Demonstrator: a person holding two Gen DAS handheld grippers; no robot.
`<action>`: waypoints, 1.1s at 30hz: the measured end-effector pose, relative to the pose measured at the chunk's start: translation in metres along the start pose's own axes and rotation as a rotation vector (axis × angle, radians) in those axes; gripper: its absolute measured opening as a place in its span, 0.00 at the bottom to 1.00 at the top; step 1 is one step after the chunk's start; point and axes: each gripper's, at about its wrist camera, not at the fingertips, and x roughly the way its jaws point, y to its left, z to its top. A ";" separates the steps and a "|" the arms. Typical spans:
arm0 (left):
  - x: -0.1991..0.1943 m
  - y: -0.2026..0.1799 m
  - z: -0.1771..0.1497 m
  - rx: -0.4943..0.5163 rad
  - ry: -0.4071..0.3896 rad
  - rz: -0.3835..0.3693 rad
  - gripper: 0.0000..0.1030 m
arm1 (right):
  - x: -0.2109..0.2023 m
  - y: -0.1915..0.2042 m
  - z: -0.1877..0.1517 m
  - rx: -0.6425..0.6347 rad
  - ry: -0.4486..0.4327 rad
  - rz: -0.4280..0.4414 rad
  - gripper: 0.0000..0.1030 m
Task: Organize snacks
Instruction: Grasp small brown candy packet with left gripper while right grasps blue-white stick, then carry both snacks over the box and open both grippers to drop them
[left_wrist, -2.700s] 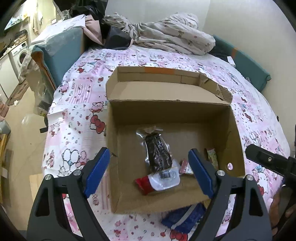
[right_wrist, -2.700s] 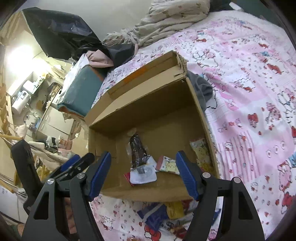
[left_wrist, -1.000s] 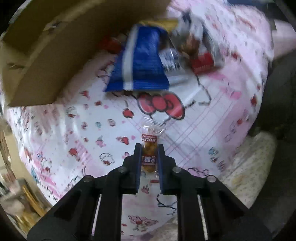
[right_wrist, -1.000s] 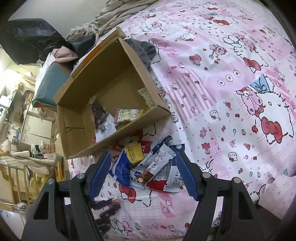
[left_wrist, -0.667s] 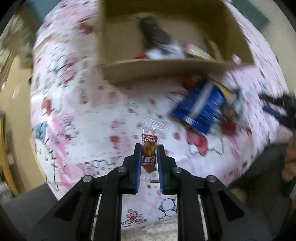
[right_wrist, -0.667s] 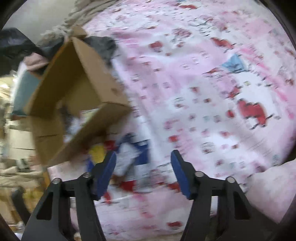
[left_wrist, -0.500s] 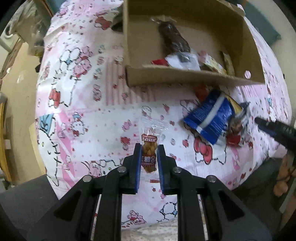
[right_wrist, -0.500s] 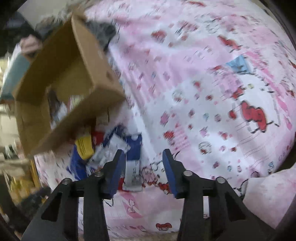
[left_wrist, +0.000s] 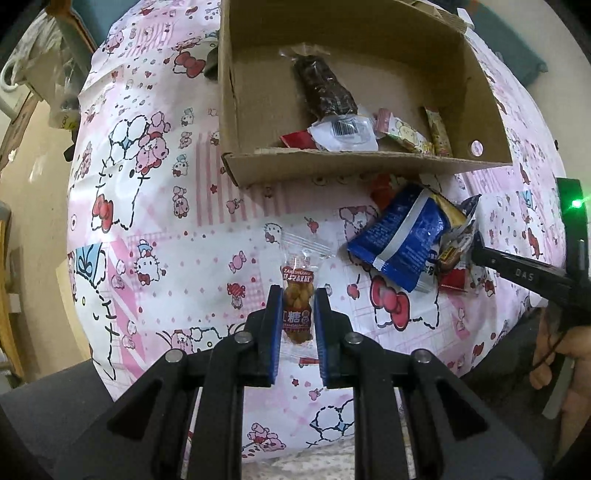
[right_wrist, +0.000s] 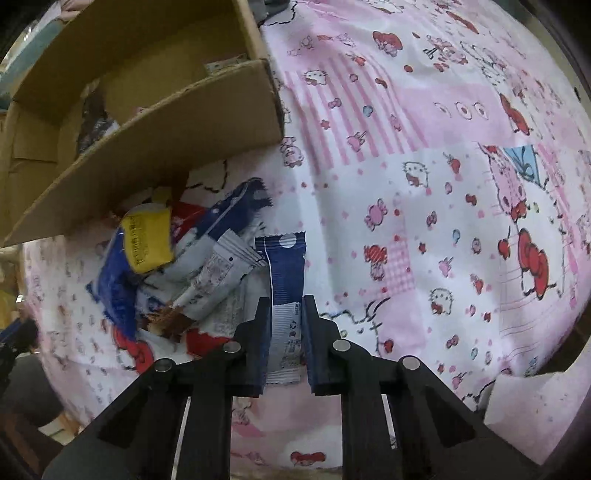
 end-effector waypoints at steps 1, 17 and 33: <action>-0.001 0.001 0.000 -0.002 -0.001 -0.001 0.13 | -0.004 -0.002 -0.001 0.012 -0.012 0.004 0.16; -0.024 0.015 -0.006 -0.047 -0.117 0.043 0.13 | -0.124 -0.067 -0.009 0.260 -0.506 0.341 0.16; -0.114 0.012 0.021 -0.082 -0.421 0.037 0.13 | -0.169 -0.034 -0.009 0.141 -0.658 0.559 0.16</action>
